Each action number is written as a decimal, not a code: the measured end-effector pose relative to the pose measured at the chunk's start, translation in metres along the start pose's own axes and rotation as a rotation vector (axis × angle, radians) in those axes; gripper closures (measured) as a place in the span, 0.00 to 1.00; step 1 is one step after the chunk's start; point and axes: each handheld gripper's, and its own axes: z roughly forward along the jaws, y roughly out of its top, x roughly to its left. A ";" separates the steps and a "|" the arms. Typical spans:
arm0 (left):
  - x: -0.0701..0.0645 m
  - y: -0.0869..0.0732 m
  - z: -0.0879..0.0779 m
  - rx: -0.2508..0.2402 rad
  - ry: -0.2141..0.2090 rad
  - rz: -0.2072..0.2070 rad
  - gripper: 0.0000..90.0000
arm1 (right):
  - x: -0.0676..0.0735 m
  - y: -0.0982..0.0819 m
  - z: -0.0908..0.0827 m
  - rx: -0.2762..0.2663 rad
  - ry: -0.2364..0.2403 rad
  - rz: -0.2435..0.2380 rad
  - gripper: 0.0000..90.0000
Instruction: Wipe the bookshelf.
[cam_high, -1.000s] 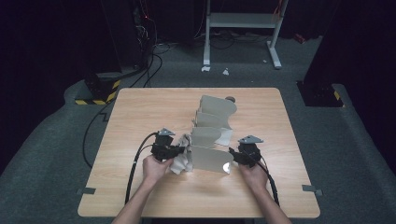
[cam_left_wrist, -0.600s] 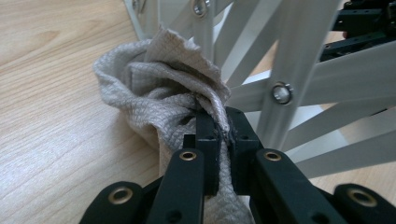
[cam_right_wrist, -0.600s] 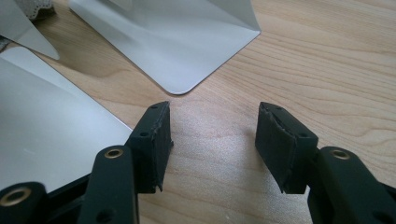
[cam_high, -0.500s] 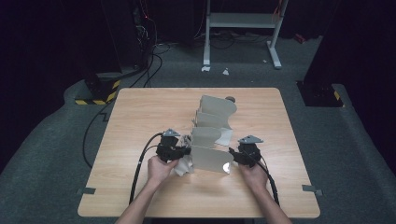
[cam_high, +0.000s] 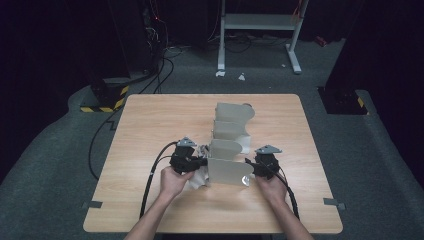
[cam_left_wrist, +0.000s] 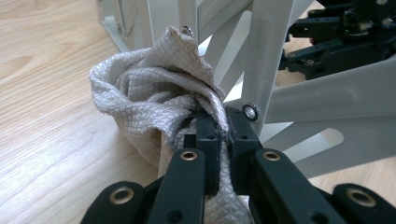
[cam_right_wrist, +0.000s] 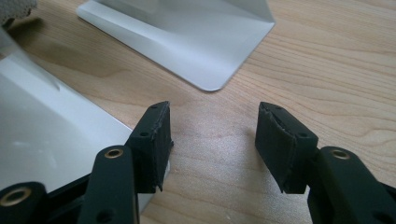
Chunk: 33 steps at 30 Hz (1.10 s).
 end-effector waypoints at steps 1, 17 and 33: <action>-0.002 0.000 0.001 0.001 -0.002 0.004 0.95 | 0.000 0.000 0.000 0.000 0.001 0.000 0.51; -0.012 0.022 -0.032 -0.088 0.004 0.052 0.95 | 0.000 0.000 0.000 0.000 0.003 -0.004 0.51; -0.018 0.039 -0.047 -0.160 0.000 0.071 0.95 | 0.000 -0.001 -0.001 0.000 0.002 -0.007 0.51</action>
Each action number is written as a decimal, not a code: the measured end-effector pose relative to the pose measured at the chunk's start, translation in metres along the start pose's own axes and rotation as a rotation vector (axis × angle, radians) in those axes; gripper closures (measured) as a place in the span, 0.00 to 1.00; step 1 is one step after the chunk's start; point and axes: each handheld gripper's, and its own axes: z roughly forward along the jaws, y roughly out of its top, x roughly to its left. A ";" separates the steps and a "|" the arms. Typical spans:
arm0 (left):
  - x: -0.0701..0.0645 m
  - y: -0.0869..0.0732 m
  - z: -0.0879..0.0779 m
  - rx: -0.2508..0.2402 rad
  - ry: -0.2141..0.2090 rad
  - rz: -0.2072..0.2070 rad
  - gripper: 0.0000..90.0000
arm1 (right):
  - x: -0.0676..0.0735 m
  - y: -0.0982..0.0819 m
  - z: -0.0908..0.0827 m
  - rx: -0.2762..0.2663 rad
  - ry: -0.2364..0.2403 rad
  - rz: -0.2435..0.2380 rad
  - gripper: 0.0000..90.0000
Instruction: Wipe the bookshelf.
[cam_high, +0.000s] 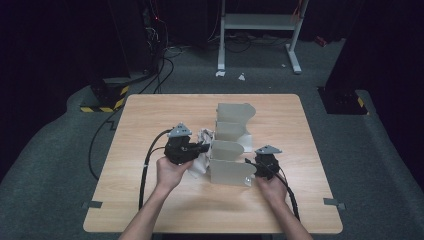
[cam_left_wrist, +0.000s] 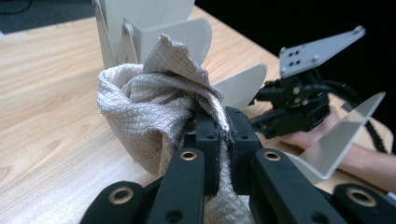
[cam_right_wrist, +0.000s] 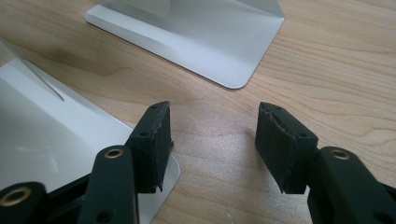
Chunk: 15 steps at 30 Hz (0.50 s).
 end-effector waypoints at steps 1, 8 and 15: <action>0.000 0.000 0.000 0.000 0.000 0.000 0.95 | 0.000 0.000 0.000 0.000 0.000 0.000 0.51; 0.004 -0.008 0.008 0.018 -0.005 -0.015 0.95 | 0.000 0.000 0.000 0.000 0.002 -0.002 0.51; 0.005 -0.016 0.012 0.037 -0.001 -0.020 0.95 | 0.000 0.000 0.000 0.000 0.002 -0.002 0.51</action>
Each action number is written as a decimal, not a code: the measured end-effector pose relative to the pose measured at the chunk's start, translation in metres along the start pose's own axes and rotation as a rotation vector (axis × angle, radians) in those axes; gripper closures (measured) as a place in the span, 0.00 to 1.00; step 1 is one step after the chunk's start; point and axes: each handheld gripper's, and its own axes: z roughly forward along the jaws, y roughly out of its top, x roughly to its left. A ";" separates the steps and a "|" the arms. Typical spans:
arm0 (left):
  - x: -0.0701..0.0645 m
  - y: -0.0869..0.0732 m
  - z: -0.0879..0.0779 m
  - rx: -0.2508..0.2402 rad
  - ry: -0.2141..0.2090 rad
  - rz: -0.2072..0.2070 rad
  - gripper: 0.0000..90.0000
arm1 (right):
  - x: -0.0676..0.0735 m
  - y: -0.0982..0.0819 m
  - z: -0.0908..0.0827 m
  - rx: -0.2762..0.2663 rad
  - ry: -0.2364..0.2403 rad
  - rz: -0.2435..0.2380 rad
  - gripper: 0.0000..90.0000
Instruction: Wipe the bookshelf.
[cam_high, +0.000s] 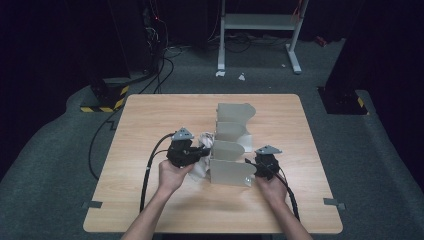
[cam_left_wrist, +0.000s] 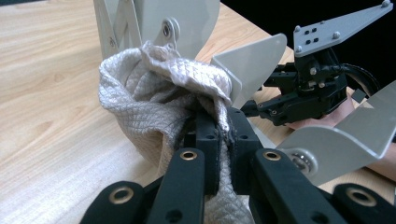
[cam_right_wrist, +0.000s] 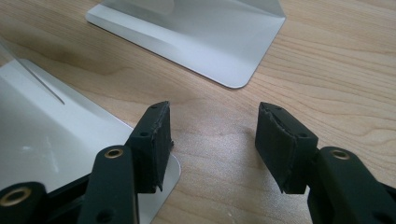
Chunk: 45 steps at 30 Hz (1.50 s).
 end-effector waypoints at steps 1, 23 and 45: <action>-0.001 -0.004 0.005 0.024 0.013 0.007 0.95 | 0.000 0.000 0.000 0.000 0.000 0.001 0.51; 0.011 -0.041 0.047 0.157 0.034 -0.041 0.95 | 0.000 0.000 0.000 -0.001 0.001 -0.003 0.51; 0.008 -0.042 0.023 0.084 0.031 -0.067 0.95 | 0.001 0.000 -0.001 -0.001 0.002 -0.002 0.51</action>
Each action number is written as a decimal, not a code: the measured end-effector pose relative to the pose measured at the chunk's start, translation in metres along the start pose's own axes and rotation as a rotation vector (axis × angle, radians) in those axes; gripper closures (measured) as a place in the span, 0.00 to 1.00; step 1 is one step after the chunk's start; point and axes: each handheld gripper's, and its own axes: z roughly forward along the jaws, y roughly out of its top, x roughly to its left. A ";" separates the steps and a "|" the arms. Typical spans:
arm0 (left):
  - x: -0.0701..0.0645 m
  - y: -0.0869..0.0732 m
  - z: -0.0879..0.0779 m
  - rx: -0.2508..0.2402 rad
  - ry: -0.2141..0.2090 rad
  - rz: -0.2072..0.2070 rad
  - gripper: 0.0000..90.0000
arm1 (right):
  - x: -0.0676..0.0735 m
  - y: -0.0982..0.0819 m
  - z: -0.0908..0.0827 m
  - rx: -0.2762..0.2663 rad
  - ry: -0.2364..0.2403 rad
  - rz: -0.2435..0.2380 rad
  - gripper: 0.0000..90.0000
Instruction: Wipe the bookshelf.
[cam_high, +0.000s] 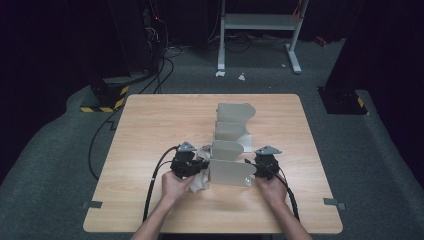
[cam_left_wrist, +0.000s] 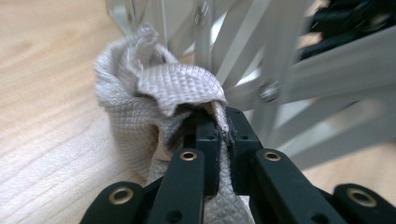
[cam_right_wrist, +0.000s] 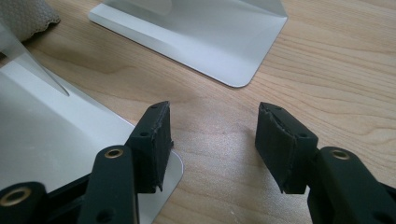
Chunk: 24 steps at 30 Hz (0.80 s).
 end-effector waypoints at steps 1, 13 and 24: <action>0.000 0.000 0.000 0.000 0.000 0.000 0.95 | 0.000 0.000 0.000 0.000 0.000 0.000 0.51; -0.027 0.023 -0.045 -0.125 -0.040 0.057 0.94 | 0.000 0.000 0.000 0.000 0.000 0.000 0.51; -0.033 0.015 -0.043 -0.097 -0.017 0.064 0.94 | 0.000 0.000 0.000 0.000 0.000 0.000 0.51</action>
